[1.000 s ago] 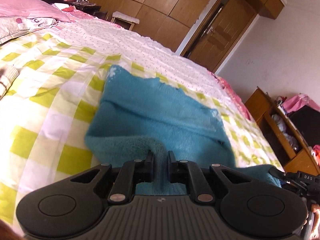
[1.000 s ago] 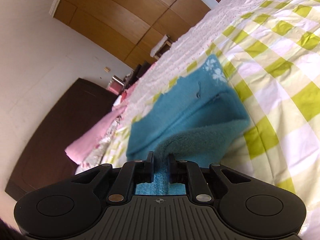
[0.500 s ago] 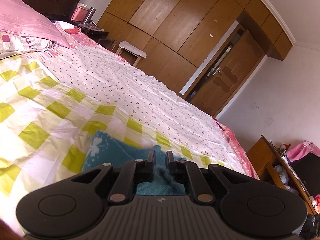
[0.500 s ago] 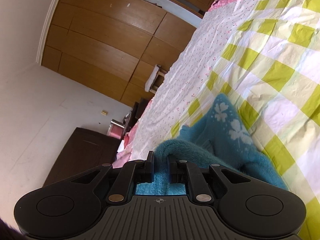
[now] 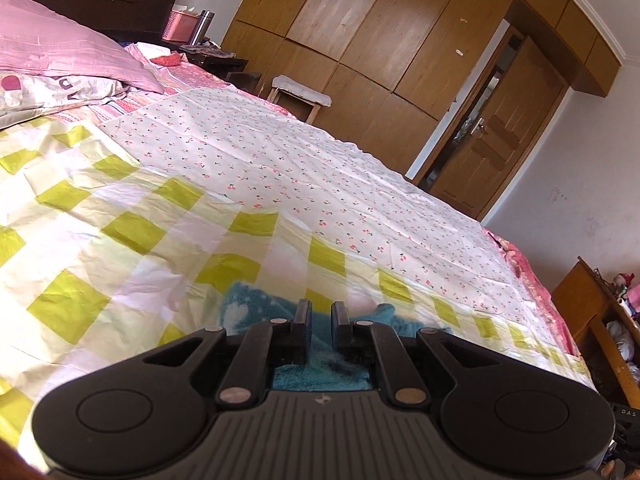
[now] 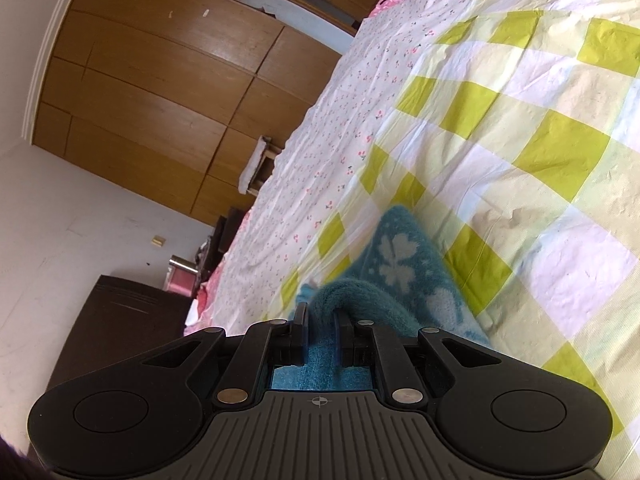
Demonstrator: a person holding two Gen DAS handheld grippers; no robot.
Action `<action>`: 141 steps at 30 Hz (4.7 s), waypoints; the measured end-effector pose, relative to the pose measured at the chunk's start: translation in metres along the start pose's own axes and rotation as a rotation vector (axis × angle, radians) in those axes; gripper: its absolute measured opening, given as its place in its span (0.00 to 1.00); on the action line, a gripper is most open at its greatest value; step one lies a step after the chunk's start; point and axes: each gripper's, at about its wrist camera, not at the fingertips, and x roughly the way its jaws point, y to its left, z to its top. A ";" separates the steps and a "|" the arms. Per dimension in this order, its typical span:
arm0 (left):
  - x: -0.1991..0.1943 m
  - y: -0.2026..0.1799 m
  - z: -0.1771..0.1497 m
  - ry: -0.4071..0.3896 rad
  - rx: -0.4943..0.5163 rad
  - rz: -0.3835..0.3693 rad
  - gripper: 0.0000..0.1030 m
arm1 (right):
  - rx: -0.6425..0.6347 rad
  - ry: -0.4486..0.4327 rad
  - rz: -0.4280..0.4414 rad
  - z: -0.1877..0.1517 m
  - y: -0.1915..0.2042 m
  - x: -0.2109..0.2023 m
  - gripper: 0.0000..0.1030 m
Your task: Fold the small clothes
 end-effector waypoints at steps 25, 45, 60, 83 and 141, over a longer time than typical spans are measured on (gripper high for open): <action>-0.008 -0.002 -0.003 0.012 0.145 0.059 0.44 | -0.225 -0.031 -0.018 0.004 0.021 -0.016 0.66; 0.006 0.009 -0.032 0.145 0.266 0.153 0.47 | -0.793 0.078 -0.318 -0.027 0.048 0.025 0.39; -0.019 -0.003 0.003 -0.003 0.216 0.083 0.12 | -0.663 -0.075 -0.199 -0.001 0.071 -0.007 0.09; 0.008 -0.010 -0.027 0.113 0.359 0.184 0.20 | -0.663 0.019 -0.322 -0.013 0.036 0.025 0.13; -0.064 -0.002 -0.072 0.109 0.300 0.201 0.48 | -0.817 0.044 -0.423 -0.075 0.076 0.003 0.37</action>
